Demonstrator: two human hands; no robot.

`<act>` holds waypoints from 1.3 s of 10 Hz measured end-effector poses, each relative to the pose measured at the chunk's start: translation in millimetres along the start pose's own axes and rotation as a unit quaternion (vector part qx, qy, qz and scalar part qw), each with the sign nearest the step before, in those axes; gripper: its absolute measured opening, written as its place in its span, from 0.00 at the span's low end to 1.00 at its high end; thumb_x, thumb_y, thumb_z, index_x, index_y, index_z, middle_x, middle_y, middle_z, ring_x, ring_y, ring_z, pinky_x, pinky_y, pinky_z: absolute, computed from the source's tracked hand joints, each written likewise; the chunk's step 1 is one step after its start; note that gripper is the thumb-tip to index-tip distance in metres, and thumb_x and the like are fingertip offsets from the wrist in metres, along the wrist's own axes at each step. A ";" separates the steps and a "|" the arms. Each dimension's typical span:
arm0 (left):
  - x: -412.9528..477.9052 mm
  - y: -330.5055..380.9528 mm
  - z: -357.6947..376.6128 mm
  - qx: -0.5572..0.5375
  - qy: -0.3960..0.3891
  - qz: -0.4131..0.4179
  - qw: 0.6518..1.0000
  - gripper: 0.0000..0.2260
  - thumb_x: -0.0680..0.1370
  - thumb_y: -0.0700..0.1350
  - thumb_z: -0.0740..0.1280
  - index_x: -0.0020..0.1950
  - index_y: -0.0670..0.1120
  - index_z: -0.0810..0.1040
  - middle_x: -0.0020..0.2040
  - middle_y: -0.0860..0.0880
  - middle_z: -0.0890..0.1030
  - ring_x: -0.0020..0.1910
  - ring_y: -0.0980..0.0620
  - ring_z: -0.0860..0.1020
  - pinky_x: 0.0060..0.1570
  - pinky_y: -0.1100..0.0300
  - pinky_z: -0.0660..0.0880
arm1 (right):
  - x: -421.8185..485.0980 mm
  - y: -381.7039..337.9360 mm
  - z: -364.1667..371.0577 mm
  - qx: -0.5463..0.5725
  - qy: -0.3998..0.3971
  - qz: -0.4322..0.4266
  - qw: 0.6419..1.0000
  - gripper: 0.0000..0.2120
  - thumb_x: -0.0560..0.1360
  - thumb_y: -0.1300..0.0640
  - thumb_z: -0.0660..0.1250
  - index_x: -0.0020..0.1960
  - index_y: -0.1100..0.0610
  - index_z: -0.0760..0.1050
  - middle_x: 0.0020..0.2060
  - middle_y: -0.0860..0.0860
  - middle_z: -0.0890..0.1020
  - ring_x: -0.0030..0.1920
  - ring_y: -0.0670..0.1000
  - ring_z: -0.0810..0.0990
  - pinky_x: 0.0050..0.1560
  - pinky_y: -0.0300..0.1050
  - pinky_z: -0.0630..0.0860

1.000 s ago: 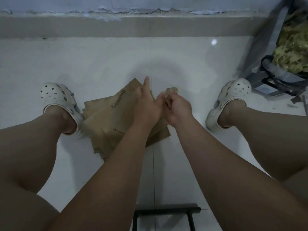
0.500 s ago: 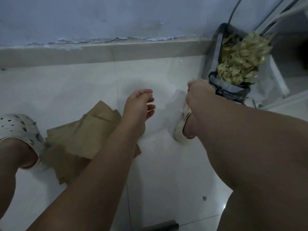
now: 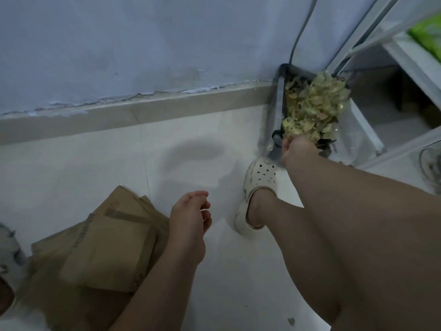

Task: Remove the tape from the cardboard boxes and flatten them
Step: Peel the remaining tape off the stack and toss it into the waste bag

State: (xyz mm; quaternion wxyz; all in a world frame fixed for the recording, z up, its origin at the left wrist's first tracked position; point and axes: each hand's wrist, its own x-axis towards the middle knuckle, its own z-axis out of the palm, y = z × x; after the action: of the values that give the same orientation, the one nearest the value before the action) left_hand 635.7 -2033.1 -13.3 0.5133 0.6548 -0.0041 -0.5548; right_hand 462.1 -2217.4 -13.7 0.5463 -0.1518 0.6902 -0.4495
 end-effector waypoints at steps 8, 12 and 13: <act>18.1 -9.7 -28.4 0.110 -0.027 0.028 0.993 0.08 0.78 0.37 0.61 0.44 0.43 0.78 0.36 0.47 0.74 0.29 0.53 0.69 0.29 0.62 0.67 | 10.2 -0.6 28.4 -0.028 -0.038 0.023 0.999 0.09 0.81 0.60 0.59 0.48 0.59 0.78 0.39 0.50 0.81 0.34 0.44 0.78 0.29 0.32 0.74; 74.4 11.1 -176.7 0.238 0.239 0.102 0.936 0.05 0.77 0.43 0.63 0.52 0.49 0.76 0.48 0.50 0.78 0.40 0.56 0.72 0.37 0.59 0.69 | -93.0 177.5 96.4 -0.369 -0.217 0.068 0.901 0.15 0.82 0.49 0.59 0.43 0.59 0.73 0.39 0.54 0.79 0.36 0.51 0.76 0.36 0.42 0.73; 76.9 7.2 -208.1 0.274 0.251 0.077 0.925 0.15 0.75 0.49 0.68 0.60 0.49 0.74 0.58 0.47 0.78 0.51 0.47 0.75 0.53 0.51 0.75 | -109.8 222.2 83.5 -0.450 -0.206 0.083 0.865 0.20 0.81 0.43 0.57 0.50 0.62 0.72 0.47 0.58 0.76 0.48 0.56 0.76 0.56 0.51 0.76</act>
State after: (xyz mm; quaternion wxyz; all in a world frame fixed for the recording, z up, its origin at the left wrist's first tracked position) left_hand 821.3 -1941.7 -93.6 0.3393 0.8854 -0.0771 -0.3083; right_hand 638.2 -2056.3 -120.6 0.5833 -0.4128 0.6995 -0.0016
